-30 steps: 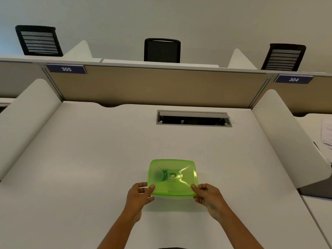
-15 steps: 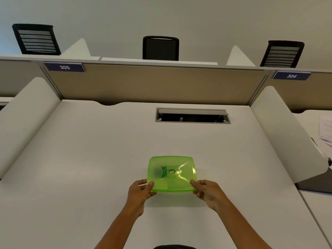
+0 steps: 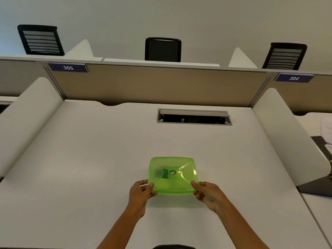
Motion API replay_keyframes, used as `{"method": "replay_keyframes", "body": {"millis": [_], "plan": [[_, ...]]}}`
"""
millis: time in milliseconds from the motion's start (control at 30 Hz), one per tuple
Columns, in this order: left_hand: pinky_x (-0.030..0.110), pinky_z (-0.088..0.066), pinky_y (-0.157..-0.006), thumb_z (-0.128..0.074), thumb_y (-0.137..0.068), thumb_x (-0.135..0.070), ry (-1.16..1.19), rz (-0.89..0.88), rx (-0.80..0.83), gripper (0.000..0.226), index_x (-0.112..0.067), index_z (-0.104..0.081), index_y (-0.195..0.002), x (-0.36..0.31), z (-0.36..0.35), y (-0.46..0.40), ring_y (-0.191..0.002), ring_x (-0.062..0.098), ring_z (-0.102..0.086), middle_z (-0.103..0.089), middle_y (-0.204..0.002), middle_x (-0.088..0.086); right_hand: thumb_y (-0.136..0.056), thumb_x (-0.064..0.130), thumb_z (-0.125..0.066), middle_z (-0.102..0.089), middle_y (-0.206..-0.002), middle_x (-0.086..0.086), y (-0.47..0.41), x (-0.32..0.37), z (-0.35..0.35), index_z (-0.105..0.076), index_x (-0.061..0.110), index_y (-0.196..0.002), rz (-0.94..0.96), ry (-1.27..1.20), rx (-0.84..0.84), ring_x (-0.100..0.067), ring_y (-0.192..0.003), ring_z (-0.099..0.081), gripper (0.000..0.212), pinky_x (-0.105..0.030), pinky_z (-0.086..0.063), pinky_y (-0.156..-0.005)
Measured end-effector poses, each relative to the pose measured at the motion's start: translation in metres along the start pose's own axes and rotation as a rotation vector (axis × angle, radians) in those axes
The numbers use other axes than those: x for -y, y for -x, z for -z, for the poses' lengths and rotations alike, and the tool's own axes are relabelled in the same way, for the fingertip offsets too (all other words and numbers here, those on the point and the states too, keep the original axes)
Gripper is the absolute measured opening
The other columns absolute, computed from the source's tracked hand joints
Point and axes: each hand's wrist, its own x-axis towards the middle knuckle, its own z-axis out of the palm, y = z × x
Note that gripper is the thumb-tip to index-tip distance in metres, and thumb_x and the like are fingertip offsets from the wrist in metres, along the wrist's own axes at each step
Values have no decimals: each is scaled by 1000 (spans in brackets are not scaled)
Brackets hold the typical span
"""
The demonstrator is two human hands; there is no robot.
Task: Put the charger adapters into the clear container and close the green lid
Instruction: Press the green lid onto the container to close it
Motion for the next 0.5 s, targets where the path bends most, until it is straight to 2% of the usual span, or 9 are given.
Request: {"method": "replay_keyframes", "body": {"millis": [333,500], "plan": [[31,-66,-65,-75,-92,-4,-21,-22,6,25,-2,-63,-115,1,1,8,-91,34,-77,-73,-105,25,-80,6,-88,-65,-59,-5,-3,-3,-2,-65,4,-81,36,7,-35,-16,-50,-58,23,-27,-51,-57],[44,-65,-81,-72,-93,0,-80,-62,-3,30,4,-61,-121,-4,-7,1,-92,34,-73,-67,-108,24,-81,5,-88,-66,-67,-9,-3,3,-5,-64,3,-89,109,29,-44,-19,-55,-60,25,-29,-54,-59]]}}
